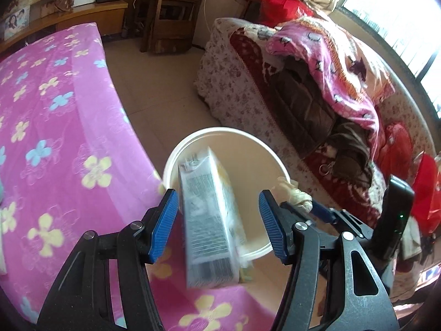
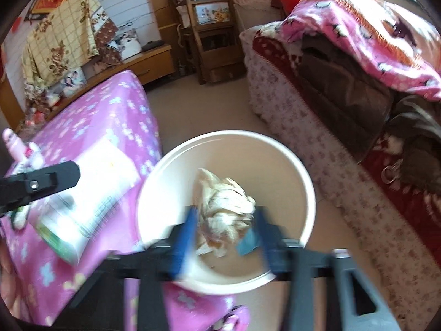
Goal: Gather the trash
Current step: 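Carry the carton and paper ball over the bucket and open both tools, then return the left tool to the table and grasp the dark green wrapper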
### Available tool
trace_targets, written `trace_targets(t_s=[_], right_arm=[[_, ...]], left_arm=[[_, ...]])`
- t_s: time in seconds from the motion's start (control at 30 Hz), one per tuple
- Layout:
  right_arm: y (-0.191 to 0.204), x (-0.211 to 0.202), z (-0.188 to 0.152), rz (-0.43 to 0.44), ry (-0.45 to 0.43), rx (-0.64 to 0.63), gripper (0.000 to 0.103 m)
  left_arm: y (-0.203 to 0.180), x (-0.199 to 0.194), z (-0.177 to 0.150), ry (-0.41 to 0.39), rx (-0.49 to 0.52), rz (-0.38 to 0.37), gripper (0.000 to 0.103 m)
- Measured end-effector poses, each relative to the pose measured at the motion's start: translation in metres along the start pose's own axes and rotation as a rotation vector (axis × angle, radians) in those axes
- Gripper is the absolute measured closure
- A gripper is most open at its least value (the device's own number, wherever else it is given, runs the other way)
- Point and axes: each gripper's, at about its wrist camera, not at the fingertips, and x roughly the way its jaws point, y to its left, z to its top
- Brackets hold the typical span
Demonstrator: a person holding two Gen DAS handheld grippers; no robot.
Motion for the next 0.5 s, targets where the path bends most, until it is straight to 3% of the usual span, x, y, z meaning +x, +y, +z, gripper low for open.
trace_targets(t_s=[0.13, 0.5], right_arm=[[-0.004, -0.006, 0.002, 0.0, -0.027, 0.019, 0.038], [0.021, -0.002, -0.014, 0.06, 0.031, 0.003, 0.038]], left_arm=[[0.002, -0.001, 0.001, 0.002, -0.015, -0.018, 0.042], [0.032, -0.025, -0.018, -0.011, -0.043, 0.107, 0.042]])
